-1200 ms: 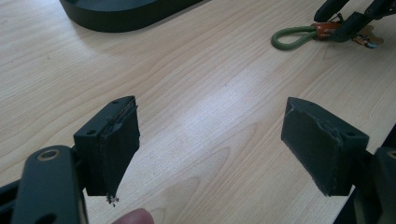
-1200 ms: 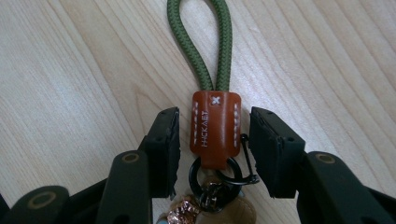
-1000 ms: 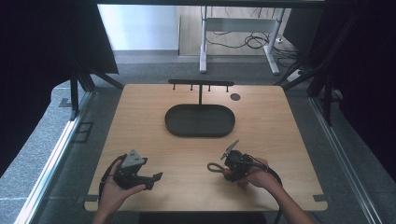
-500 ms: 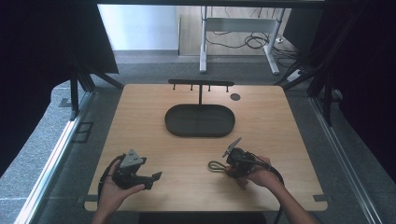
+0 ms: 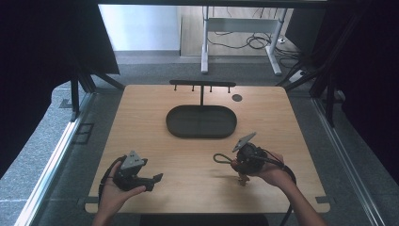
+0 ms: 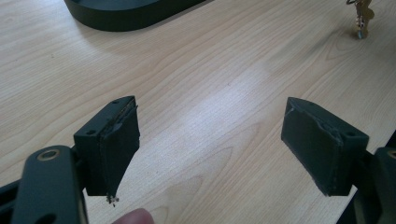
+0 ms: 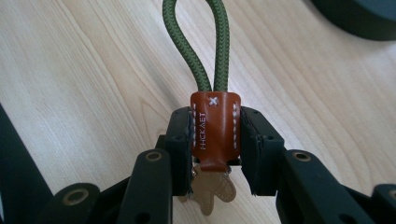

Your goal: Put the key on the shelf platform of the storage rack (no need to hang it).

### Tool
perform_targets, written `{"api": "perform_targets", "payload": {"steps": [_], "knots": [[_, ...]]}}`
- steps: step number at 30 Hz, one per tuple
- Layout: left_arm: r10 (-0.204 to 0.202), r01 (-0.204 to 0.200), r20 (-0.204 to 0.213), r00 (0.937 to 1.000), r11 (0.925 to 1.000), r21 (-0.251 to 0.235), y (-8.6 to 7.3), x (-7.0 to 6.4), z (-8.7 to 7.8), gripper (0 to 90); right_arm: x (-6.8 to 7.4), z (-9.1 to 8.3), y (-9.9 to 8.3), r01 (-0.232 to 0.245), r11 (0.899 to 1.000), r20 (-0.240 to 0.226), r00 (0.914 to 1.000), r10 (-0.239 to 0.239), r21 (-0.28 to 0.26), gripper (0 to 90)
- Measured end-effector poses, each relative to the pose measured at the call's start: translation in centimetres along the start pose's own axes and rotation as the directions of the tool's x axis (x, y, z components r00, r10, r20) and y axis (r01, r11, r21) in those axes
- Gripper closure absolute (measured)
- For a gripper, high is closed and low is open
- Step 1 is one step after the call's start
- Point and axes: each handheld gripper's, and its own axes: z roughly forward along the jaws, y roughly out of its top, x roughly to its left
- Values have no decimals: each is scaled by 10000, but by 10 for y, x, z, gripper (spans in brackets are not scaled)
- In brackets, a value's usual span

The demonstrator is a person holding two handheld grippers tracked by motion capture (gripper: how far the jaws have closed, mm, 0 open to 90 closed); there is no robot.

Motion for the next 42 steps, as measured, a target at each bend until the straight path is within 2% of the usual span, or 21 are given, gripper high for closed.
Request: {"api": "perform_targets", "payload": {"steps": [17, 28, 42], "knots": [[-1, 1, 25, 10000, 10000, 10, 0, 1, 0, 197, -4, -14, 13, 104, 9999, 247, 9996, -107, 99, 670], [37, -37, 33, 10000, 10000, 41, 0, 0, 1, 197, -13, -29, 25, 13, 9999, 445, 9990, -7, -129, 670], [-13, 13, 50, 10000, 10000, 33, 0, 0, 2, 197, -20, -37, 36, -1, 9995, 524, 9986, 17, -303, 670]]}}
